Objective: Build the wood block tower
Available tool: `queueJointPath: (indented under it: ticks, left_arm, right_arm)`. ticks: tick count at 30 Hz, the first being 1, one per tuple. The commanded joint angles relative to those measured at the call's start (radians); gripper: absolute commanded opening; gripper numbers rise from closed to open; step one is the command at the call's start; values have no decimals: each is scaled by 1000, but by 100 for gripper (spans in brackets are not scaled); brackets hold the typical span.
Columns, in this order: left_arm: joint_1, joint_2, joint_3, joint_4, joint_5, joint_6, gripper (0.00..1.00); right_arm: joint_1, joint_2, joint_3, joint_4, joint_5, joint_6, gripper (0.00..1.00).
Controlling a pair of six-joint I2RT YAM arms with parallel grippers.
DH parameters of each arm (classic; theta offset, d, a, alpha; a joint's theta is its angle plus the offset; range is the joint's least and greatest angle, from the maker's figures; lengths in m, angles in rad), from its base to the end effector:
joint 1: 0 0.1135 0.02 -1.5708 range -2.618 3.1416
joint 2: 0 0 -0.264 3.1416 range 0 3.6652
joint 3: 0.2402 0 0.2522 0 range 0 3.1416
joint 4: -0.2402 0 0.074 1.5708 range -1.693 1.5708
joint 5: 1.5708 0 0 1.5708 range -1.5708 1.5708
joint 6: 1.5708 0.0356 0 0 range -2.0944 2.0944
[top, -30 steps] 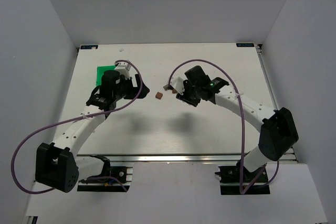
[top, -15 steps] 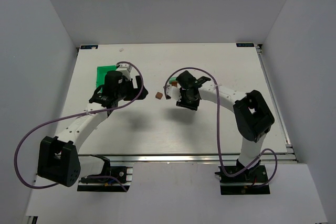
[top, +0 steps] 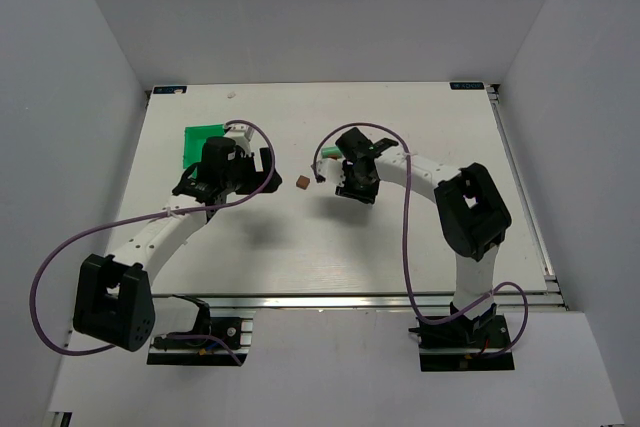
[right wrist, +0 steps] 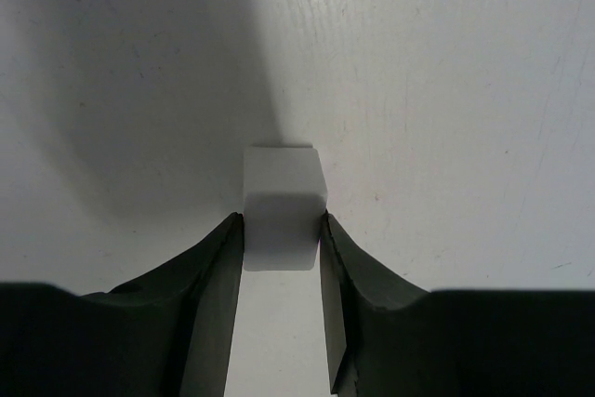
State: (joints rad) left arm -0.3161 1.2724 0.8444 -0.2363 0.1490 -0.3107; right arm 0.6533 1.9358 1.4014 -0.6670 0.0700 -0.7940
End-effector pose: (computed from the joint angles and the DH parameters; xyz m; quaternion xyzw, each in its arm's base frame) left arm 0.2608 -0.0909 0.2514 0.0350 0.8964 -0.1983 0.3948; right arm 0.3153 0.2382 0.1849 -0.6456 0.7405 -0.0472 0.1807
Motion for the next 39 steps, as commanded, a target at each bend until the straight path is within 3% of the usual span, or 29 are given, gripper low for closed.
queueJointPath:
  ticks: [1, 5, 7, 8, 10, 14, 19, 22, 26, 34, 37, 39]
  left_arm:
    - [6, -4, 2, 0, 4, 13, 98]
    - [6, -4, 1, 2, 4, 15, 98]
    - [6, -5, 2, 3, 6, 15, 98]
    - [6, -5, 4, 3, 7, 15, 98]
    - [6, -7, 2, 3, 7, 15, 98]
    - [6, -11, 2, 6, 6, 10, 98]
    - [8, -21, 2, 8, 4, -2, 98]
    - [8, -28, -1, 8, 6, -4, 98]
    - [8, -34, -7, 14, 6, -5, 98]
    - [8, -38, -19, 29, 15, -7, 98]
    - [9, -33, -19, 32, 23, -7, 98]
    - [9, -27, -18, 31, 27, -7, 98]
  right_arm:
    - [-11, 11, 45, -6, -26, -8, 37]
    - [-11, 6, 65, 4, -16, 19, 58]
    - [-11, -6, 65, 26, -16, 30, 62]
    - [-11, -12, 65, 33, -16, 35, 72]
    - [-11, -31, 67, 59, -25, 56, 73]
    - [-12, -60, 71, 174, -27, 177, 89]
    - [-11, 53, 209, 221, 95, 645, 89]
    - [-9, 84, 212, 251, 103, 793, 89]
    - [-7, 136, 238, 282, 117, 909, 88]
    - [-7, 206, 285, 283, 128, 975, 82]
    - [-7, 226, 291, 293, 122, 987, 72]
    - [-9, 232, 291, 299, 116, 996, 52]
